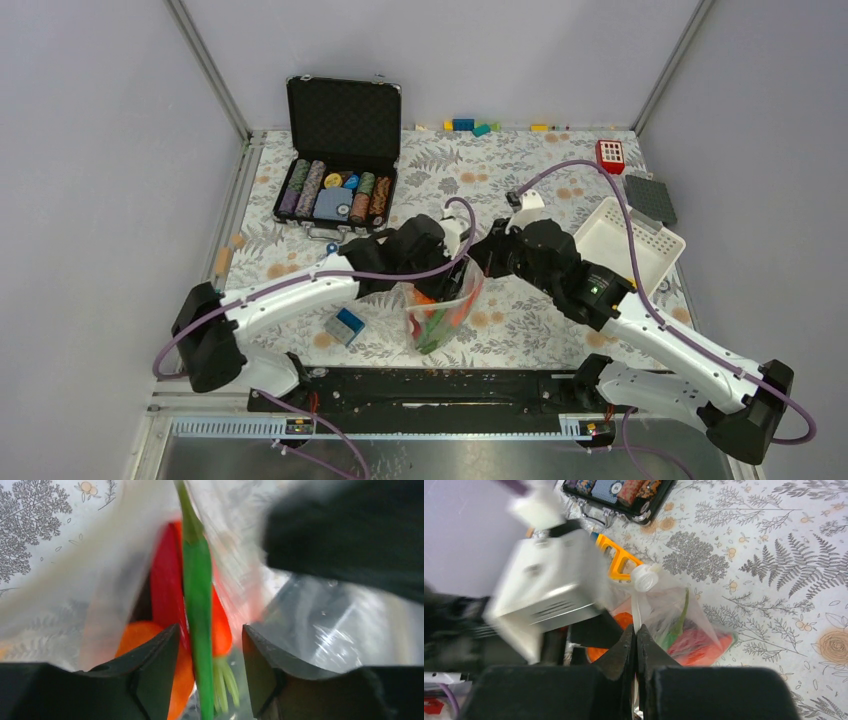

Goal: Place the food in the zip-top bag and seal the zipper
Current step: Adjust the fake vegetable in the zipper food storage bag.

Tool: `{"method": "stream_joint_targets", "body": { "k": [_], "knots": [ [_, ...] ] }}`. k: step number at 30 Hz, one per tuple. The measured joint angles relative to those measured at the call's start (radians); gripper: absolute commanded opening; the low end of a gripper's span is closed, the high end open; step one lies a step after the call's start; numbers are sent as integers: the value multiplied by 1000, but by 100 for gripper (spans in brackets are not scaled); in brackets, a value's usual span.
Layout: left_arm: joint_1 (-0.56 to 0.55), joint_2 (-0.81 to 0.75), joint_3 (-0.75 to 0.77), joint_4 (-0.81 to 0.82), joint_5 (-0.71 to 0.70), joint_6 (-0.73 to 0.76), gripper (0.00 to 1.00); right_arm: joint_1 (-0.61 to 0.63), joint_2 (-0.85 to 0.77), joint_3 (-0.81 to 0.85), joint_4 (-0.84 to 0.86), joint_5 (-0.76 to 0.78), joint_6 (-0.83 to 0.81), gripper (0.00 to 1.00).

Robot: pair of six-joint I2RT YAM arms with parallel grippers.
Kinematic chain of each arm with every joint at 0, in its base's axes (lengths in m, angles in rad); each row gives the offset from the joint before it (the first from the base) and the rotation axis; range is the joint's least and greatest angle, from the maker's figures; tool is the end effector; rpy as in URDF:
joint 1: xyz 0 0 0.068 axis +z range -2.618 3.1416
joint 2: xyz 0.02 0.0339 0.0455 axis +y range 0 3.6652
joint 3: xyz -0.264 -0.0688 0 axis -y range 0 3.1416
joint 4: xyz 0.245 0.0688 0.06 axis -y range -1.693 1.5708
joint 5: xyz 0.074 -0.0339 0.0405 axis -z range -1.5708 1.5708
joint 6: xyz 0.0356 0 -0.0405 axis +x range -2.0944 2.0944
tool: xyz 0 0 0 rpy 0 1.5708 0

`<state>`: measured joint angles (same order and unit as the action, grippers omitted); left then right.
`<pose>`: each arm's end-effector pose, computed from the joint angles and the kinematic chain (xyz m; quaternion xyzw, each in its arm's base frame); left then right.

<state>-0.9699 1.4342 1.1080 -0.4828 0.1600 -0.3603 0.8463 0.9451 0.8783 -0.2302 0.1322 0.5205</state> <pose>0.1710 -0.2595 0.2744 0.3060 0.8738 -0.2871 0.2458 0.1482 0.1604 0.3390 -0.0913 0.7979 0.3335 0.4937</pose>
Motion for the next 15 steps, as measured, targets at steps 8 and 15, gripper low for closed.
{"method": "stream_joint_targets", "body": {
  "k": [8,15],
  "knots": [
    [-14,-185,29,-25,-19,18,89,-1,-13,-10,16,66,0,0],
    [-14,-287,45,-44,-128,21,99,-1,-32,-31,15,87,0,0]
  ]
}}
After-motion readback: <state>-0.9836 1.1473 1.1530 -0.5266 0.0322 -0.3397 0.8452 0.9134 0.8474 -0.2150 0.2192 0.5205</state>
